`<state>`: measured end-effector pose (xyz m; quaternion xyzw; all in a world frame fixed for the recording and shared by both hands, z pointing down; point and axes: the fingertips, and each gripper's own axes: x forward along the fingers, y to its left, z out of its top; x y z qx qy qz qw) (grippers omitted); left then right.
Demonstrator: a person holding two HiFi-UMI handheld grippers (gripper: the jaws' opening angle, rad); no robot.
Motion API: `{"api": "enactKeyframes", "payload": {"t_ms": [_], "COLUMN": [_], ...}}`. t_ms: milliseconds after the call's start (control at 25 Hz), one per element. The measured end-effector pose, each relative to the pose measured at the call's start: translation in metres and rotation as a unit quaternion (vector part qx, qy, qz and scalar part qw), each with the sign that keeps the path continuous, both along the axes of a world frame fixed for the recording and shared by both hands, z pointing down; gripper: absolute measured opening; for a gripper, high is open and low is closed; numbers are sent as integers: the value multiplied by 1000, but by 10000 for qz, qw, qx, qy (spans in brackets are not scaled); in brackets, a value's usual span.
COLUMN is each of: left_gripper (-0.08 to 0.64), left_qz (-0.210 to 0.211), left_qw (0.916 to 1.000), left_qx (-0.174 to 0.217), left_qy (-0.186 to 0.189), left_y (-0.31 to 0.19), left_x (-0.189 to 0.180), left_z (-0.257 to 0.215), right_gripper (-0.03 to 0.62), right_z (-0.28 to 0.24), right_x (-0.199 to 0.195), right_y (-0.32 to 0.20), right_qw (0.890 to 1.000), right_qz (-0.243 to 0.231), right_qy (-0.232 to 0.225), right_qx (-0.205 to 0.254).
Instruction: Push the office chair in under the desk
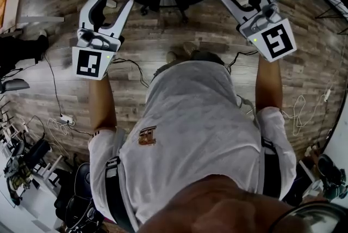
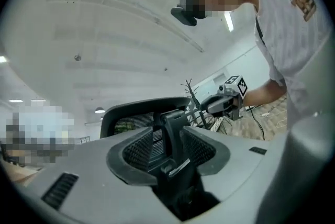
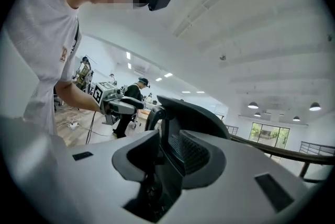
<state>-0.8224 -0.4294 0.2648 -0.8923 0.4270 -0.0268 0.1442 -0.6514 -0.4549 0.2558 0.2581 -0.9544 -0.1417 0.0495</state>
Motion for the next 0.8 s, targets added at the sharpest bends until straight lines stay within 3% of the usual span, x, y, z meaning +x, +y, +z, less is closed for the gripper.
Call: {"api": "enactKeyframes", "payload": {"t_ms": [320, 600, 800], "left_gripper": [71, 25, 18], "left_qz": [107, 199, 266], "left_qw": [9985, 9956, 9952], "left_qx": [-225, -287, -367], "left_qy": [491, 866, 865], "left_y": [18, 25, 25], "left_x": [39, 60, 72], "left_z": [2, 0, 4], "right_gripper": [72, 41, 34], "right_z": [7, 10, 14], "right_x": [-36, -48, -54], "right_y": [35, 49, 54], "right_qw": [9958, 9909, 9884], "right_qz": [-596, -733, -821], "right_qy": [-615, -994, -1117], "right_qx": [-339, -541, -624]}}
